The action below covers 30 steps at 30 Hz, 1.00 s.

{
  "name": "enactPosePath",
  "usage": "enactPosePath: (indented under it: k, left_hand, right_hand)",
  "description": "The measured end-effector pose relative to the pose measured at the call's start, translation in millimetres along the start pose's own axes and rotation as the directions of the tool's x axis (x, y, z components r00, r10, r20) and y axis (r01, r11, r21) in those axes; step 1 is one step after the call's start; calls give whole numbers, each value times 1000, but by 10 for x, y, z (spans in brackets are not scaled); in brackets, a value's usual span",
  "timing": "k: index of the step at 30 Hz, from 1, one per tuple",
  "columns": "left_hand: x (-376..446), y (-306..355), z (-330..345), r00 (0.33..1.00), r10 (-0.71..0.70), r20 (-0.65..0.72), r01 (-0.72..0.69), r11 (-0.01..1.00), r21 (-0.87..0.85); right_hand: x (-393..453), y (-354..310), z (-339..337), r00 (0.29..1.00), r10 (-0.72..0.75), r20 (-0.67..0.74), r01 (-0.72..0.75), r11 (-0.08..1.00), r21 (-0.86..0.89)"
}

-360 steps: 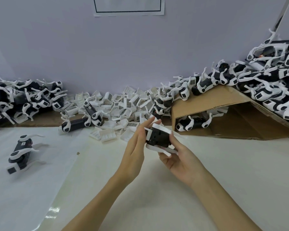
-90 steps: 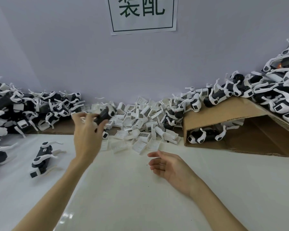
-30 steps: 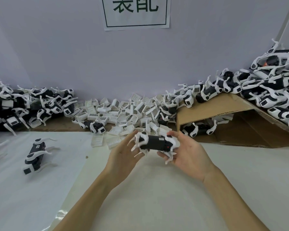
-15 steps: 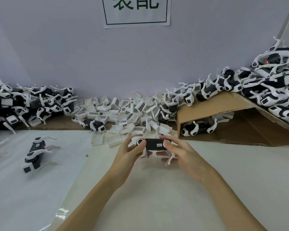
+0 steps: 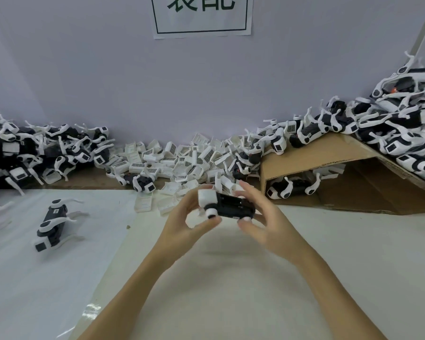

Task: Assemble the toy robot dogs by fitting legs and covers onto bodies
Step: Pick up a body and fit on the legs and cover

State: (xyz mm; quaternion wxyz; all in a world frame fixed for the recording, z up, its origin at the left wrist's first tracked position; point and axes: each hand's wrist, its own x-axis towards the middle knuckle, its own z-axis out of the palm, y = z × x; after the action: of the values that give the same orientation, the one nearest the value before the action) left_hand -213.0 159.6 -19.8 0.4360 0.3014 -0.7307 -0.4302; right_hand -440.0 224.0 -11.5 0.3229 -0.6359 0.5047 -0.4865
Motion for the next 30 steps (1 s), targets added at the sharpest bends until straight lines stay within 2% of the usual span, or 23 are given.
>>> enactPosePath:
  k: [3, 5, 7, 12, 15, 18, 22, 25, 27, 28, 30]
  left_hand:
    - [-31, -12, 89, 984, 175, -18, -163, 946, 282]
    - [-54, -11, 153, 968, 251, -4, -231, 897, 376]
    - [-76, 14, 175, 961, 278, -7, -254, 888, 383]
    - [-98, 120, 211, 980, 150, -131, -125, 975, 182]
    - [-85, 107, 198, 974, 77, -212, -42, 985, 167]
    - [-84, 102, 220, 963, -17, -268, 38, 997, 72]
    - [-82, 81, 282, 946, -70, -317, 129, 977, 168]
    - [-65, 67, 227, 933, -140, -332, 210, 960, 184]
    - [-49, 49, 163, 932, -238, -272, 273, 957, 99]
    - [-40, 64, 146, 920, -331, -210, 328, 943, -48]
    - [-8, 97, 118, 865, -501, -26, 453, 802, -388]
  right_hand:
    - [13, 97, 180, 993, -109, -48, 94, 965, -246]
    - [22, 147, 252, 990, -140, -19, 131, 958, -254]
    - [35, 181, 265, 984, -176, -16, 166, 955, -247]
    - [43, 198, 292, 962, -267, -49, 238, 916, -323]
    - [35, 167, 287, 933, -320, -164, 215, 863, -458]
    - [24, 109, 260, 876, -415, -246, 212, 789, -577]
    - [-6, 58, 300, 844, -509, -170, 255, 659, -708]
    - [5, 41, 314, 814, -554, -174, 248, 603, -758]
    - [15, 42, 309, 804, -571, -168, 244, 573, -782]
    - [19, 52, 308, 803, -575, -161, 246, 564, -788]
    - [16, 63, 299, 801, -580, -145, 258, 555, -791]
